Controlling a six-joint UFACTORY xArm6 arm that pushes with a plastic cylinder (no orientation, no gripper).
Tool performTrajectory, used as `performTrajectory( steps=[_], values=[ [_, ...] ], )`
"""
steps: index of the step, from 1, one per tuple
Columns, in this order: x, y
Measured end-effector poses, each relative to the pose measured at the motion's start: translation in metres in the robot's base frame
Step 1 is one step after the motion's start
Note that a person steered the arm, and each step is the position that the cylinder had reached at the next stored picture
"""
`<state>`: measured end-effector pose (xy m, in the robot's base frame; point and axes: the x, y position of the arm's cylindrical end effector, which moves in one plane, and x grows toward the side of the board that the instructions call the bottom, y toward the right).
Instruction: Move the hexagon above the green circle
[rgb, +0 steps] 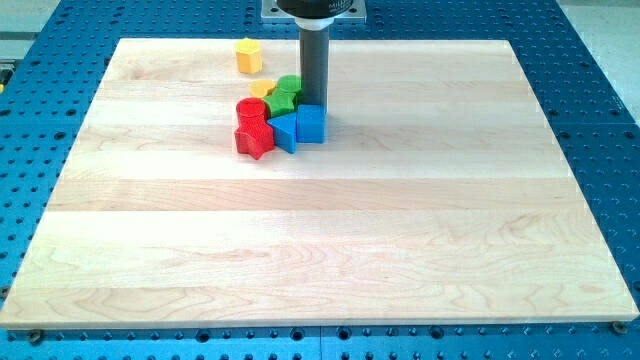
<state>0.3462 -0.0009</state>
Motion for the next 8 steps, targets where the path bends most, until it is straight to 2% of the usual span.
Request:
performTrajectory(
  steps=[2,3,4,5,6,7,8],
  values=[
    [0.000,0.058],
    [-0.038,0.067],
    [-0.120,0.068],
    [-0.128,0.005],
    [-0.152,-0.003],
    [-0.153,-0.091],
    [-0.153,-0.155]
  ],
)
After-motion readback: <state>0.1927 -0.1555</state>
